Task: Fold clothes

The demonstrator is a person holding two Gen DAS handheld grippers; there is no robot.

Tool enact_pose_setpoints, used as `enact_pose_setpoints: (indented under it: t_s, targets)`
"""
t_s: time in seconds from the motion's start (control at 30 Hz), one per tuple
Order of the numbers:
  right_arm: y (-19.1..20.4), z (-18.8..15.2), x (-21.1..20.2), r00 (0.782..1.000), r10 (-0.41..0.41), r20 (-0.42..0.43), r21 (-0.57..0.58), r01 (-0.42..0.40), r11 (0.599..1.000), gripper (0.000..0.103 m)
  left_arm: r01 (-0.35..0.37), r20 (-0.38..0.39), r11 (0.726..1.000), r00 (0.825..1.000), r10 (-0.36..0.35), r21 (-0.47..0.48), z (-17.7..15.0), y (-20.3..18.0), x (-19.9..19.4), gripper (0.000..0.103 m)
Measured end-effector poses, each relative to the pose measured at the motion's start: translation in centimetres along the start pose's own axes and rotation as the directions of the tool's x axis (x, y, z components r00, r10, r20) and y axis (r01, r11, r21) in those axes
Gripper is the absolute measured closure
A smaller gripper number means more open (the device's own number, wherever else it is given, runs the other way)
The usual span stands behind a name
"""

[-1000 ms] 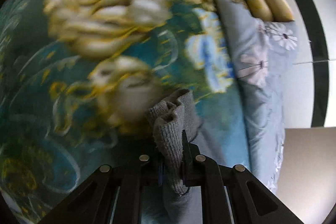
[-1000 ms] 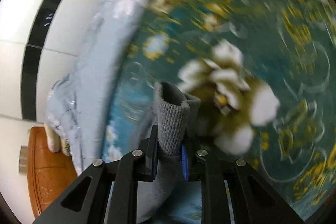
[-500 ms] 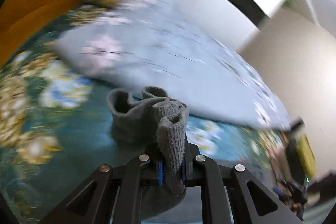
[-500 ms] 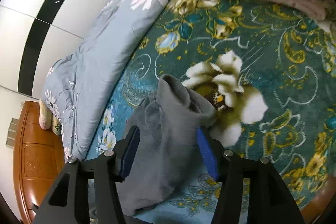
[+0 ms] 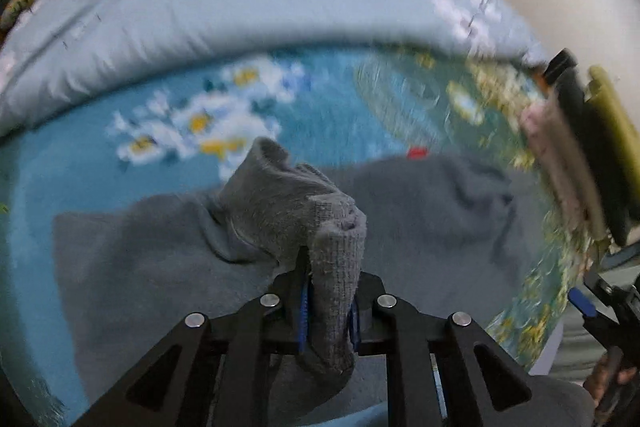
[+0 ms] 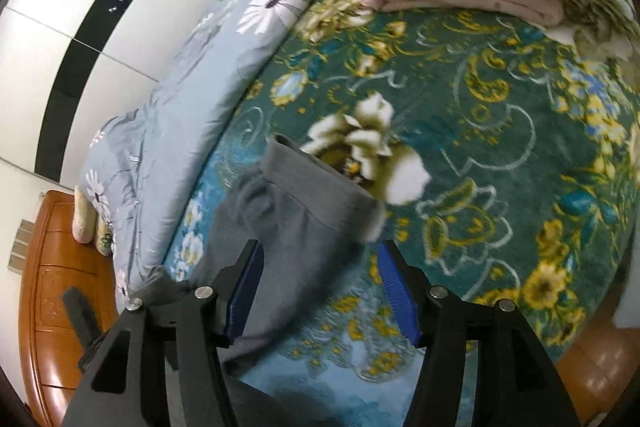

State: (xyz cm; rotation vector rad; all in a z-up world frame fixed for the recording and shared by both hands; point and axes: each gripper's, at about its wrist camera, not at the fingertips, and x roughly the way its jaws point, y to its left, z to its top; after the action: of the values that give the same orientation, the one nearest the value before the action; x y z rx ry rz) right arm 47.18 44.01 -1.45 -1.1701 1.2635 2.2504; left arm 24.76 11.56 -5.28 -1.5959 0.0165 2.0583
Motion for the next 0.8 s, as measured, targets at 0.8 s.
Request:
enact_pose_setpoints:
  t_s: [0.8]
  targets:
    - [21.9,-2.3,22.3,0.727,-0.282,-0.626,-0.449,-0.041,0.893,0.042,-0.045,-0.117,0.932,0.993,0.003,-0.360,-10.9,20.4,-4.1,0.043]
